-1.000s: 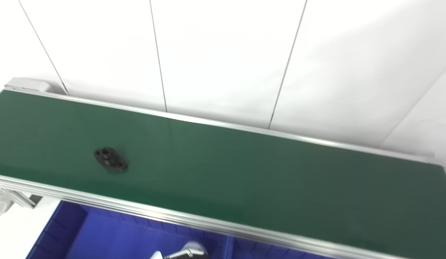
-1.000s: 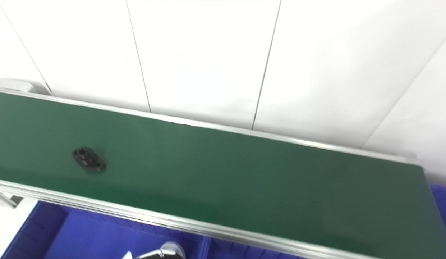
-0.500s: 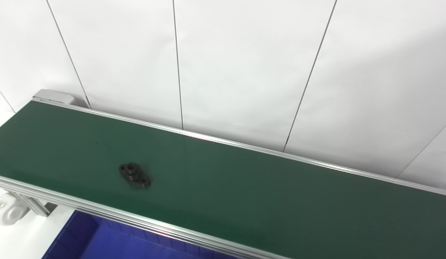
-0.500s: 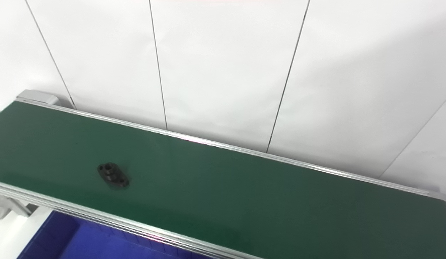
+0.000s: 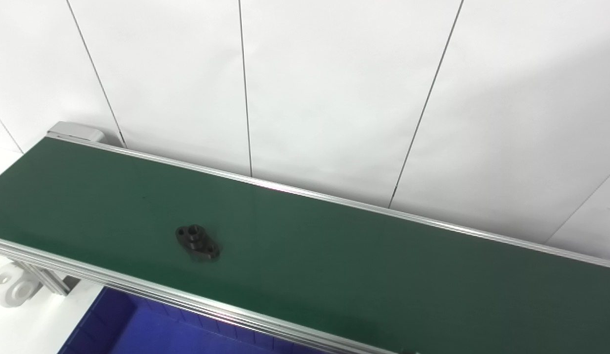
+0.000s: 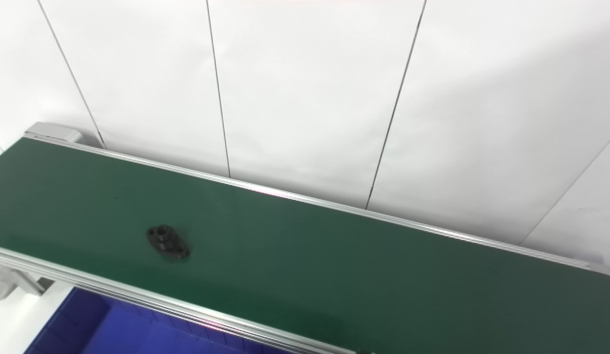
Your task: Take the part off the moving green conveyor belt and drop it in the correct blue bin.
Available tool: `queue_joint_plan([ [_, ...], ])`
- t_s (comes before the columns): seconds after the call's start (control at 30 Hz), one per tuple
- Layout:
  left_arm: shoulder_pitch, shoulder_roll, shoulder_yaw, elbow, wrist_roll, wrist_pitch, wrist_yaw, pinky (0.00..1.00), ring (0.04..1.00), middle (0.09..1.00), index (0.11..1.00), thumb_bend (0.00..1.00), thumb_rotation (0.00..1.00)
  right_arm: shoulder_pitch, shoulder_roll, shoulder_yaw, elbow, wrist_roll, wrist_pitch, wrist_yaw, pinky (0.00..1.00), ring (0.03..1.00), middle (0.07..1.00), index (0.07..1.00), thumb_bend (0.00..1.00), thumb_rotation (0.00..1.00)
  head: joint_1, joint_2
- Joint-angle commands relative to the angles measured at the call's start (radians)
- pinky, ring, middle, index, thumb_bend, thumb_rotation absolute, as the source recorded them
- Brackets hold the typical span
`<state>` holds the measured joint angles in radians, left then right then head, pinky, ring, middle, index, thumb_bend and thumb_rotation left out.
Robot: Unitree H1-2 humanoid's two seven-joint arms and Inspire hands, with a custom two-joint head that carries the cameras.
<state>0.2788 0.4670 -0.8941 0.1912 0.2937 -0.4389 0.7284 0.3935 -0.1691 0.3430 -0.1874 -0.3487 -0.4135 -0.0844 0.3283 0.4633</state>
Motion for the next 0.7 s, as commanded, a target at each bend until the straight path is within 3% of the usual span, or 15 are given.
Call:
queue_joint_plan([
  [0.0,-0.007,0.002,-0.001,-0.007,0.007,-0.031,0.014,0.61,0.683,0.718,0.715,0.79,0.45,-0.018,0.006,-0.012,-0.057,0.012,-0.033,0.015,0.71,0.826,0.839,0.831,0.83,0.31,-0.005,0.003],
  [0.2,-0.005,0.006,0.002,-0.013,0.001,-0.031,0.018,0.60,0.675,0.710,0.707,0.80,0.45,-0.097,0.020,-0.043,-0.109,0.026,0.005,0.054,0.74,0.832,0.852,0.845,0.83,0.33,-0.061,0.023],
  [0.37,-0.001,0.021,0.003,-0.029,-0.003,-0.031,0.019,0.60,0.673,0.709,0.706,0.79,0.45,-0.148,0.060,-0.070,-0.155,-0.040,0.067,0.071,0.75,0.810,0.826,0.833,0.84,0.39,-0.110,0.055],
  [0.4,0.000,0.026,0.005,-0.036,0.001,-0.031,0.023,0.60,0.673,0.709,0.706,0.79,0.45,-0.164,0.069,-0.070,-0.163,-0.039,0.085,0.081,0.75,0.810,0.826,0.834,0.84,0.39,-0.147,0.083],
  [0.5,0.006,0.040,0.012,-0.052,0.004,-0.031,0.026,0.59,0.671,0.707,0.704,0.80,0.48,-0.204,0.092,-0.070,-0.176,-0.039,0.126,0.103,0.77,0.824,0.833,0.837,0.84,0.40,-0.184,0.107],
  [0.6,0.017,0.058,0.027,-0.076,0.002,-0.031,0.026,0.59,0.676,0.711,0.709,0.80,0.49,-0.244,0.112,-0.068,-0.188,-0.060,0.168,0.123,0.78,0.826,0.834,0.835,0.83,0.43,-0.268,0.169],
  [0.63,0.019,0.063,0.029,-0.082,0.002,-0.031,0.028,0.59,0.677,0.713,0.711,0.80,0.48,-0.253,0.116,-0.067,-0.191,-0.067,0.179,0.129,0.78,0.824,0.833,0.836,0.83,0.44,-0.268,0.169],
  [0.67,0.021,0.070,0.031,-0.090,0.002,-0.031,0.030,0.59,0.680,0.716,0.716,0.80,0.48,-0.266,0.121,-0.067,-0.198,-0.076,0.200,0.138,0.77,0.820,0.831,0.836,0.82,0.44,-0.310,0.198],
])
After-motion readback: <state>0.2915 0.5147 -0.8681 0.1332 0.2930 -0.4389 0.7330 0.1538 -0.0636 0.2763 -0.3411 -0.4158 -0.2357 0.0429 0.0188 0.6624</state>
